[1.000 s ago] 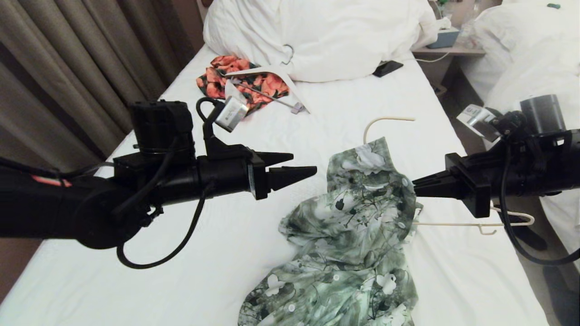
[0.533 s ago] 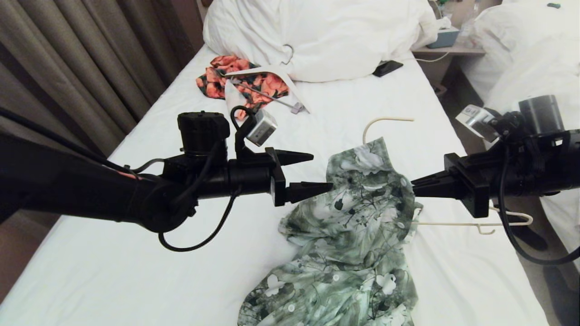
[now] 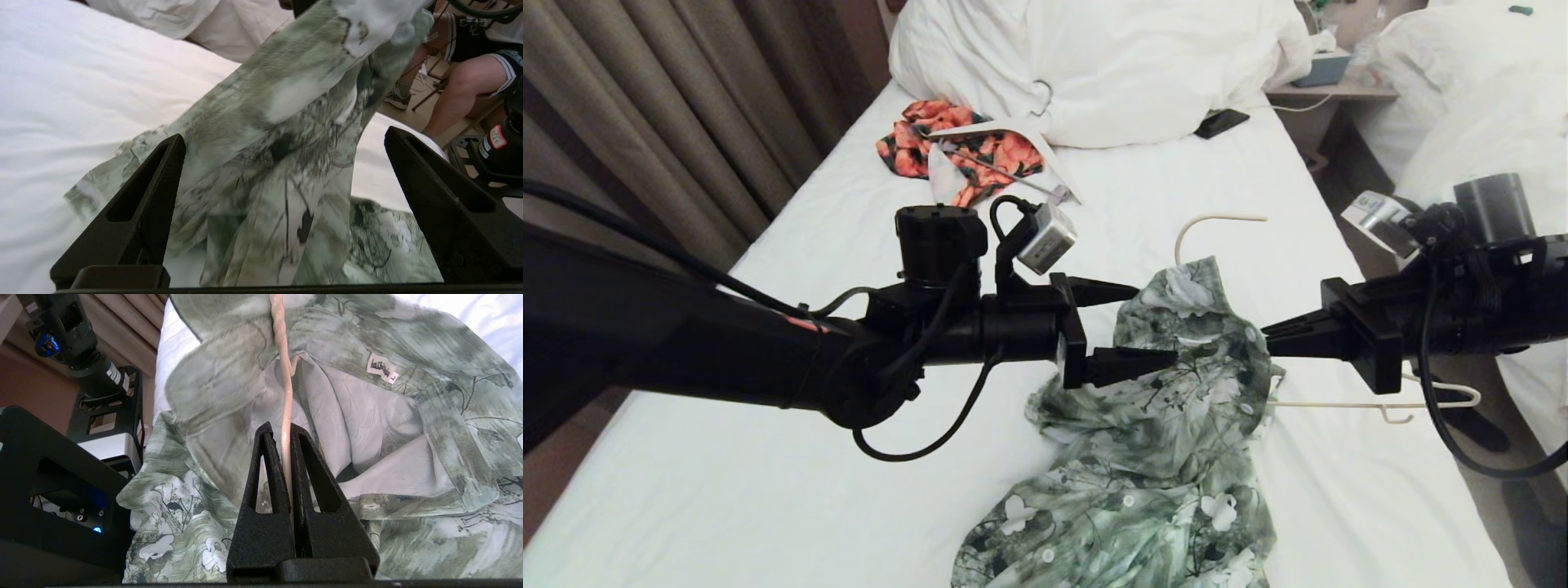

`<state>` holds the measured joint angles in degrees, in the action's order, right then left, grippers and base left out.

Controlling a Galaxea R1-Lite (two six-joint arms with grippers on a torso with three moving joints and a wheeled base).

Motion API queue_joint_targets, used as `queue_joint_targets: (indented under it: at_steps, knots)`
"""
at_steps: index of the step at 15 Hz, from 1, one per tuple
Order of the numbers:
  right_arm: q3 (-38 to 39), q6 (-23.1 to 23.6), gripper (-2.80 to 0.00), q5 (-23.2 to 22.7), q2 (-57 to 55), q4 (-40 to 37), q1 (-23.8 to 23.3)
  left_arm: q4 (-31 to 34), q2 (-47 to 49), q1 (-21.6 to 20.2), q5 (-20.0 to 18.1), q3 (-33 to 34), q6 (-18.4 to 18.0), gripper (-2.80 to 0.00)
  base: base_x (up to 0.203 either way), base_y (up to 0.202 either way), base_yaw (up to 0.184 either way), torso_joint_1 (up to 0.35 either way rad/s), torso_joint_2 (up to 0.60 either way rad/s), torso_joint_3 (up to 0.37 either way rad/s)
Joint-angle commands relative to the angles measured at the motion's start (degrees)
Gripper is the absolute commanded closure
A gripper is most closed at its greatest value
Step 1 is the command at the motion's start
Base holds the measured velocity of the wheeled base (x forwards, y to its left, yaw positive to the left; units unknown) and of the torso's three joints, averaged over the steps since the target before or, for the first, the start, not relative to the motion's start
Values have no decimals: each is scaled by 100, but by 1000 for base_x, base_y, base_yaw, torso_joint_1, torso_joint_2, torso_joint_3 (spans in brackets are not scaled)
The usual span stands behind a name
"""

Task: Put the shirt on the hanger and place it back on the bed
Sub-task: Hook the other side of the shirt onto the hanger

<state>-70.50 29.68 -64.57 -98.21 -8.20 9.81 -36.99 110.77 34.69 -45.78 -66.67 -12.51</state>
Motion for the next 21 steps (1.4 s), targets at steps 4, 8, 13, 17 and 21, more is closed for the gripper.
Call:
queue_joint_targets:
  at_steps: [4,8,13,17,21]
  knots:
    - [27,20,0,-38,12,-23,38,-36,348,-20,133,-400,-4,-280,0,0,0,0,0,0]
    - [36,29,0,-38,-6,-6,38,-28,358,-362,192,-585,-6,-280,0,0,0,0,0,0]
    - [36,20,0,-38,3,-15,39,-36,431,108,-182,-276,-6,-280,0,0,0,0,0,0]
    - [2,11,0,-38,-14,-6,38,-253,427,427,-265,180,-6,-280,0,0,0,0,0,0]
    - [1,2,0,-38,-23,-6,38,-228,413,584,104,18,5,-280,0,0,0,0,0,0]
